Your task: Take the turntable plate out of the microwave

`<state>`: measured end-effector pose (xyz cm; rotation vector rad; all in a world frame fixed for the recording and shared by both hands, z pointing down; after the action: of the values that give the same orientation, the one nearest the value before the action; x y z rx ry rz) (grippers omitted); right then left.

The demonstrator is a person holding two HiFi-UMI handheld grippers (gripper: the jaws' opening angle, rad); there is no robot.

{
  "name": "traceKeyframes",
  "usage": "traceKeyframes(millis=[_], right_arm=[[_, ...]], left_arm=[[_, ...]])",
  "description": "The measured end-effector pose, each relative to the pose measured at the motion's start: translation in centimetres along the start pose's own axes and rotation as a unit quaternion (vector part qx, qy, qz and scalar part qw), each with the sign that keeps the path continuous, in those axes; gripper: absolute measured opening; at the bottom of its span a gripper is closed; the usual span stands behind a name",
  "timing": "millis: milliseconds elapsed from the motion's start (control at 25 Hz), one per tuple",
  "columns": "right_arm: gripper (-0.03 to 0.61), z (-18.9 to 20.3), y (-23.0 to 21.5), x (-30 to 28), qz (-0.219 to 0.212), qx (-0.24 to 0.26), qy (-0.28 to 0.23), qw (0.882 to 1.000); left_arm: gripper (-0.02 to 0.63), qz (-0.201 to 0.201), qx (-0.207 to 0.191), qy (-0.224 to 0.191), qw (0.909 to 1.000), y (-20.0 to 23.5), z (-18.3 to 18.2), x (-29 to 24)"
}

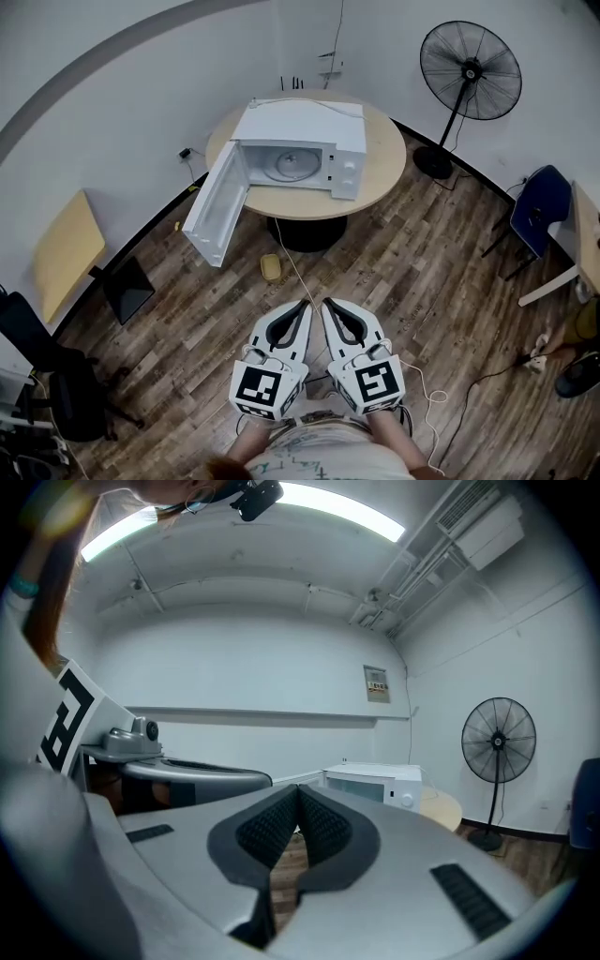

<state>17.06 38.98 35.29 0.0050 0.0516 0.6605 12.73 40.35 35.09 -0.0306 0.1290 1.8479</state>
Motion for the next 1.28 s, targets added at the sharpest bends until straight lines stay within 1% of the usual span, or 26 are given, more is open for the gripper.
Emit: traceKeyframes(millis=[240, 440, 600, 760, 920, 1160, 1280], right_arm=[[-0.009, -0.5, -1.1, -6.5, 0.019, -0.001, 0.0, 1.0], [-0.009, -0.6, -0.9, -10.9, 0.03, -0.001, 0.004, 1.0], [-0.009, -0.2, -0.2, -13.5, 0.035, 0.001, 0.009, 0.999], [-0.009, -0.2, 0.9, -15.2, 0.032, -0.007, 0.023, 0.999], [-0.009, -0.1, 1.6, -16.2, 0.029, 0.0, 0.034, 0.999], [-0.009, -0.4, 1.4, -17.6, 0.028, 0.005, 0.037, 0.999], [-0.009, -0.4, 0.9, -18.4, 0.028, 0.003, 0.036, 0.999]], left_arm=[[0.017, 0.025, -0.002, -0.003, 0.9997, 5.6, -0.9, -3.7], [0.017, 0.039, -0.001, 0.004, 0.9992, 9.7, -1.2, -5.3], [0.017, 0.049, -0.001, 0.007, 0.9988, 12.2, -1.0, -5.8], [0.017, 0.052, 0.003, 0.011, 0.9986, 14.1, -0.8, -5.9], [0.017, 0.047, 0.011, 0.013, 0.9988, 15.4, -0.6, -5.7], [0.017, 0.046, 0.018, 0.01, 0.9987, 16.6, -0.9, -6.2], [0.017, 0.042, 0.014, 0.009, 0.999, 17.2, -1.1, -6.9]])
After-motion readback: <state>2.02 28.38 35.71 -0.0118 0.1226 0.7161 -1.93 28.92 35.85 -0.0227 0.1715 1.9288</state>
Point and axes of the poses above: the fingertips, and each gripper's own axes: x backward along the fingers, y to its left, z out of its underside, the point moved 1 cm from there along x, backward along the fingers, and after that the axes turned 1 degree about -z, right-handed, at the moved point
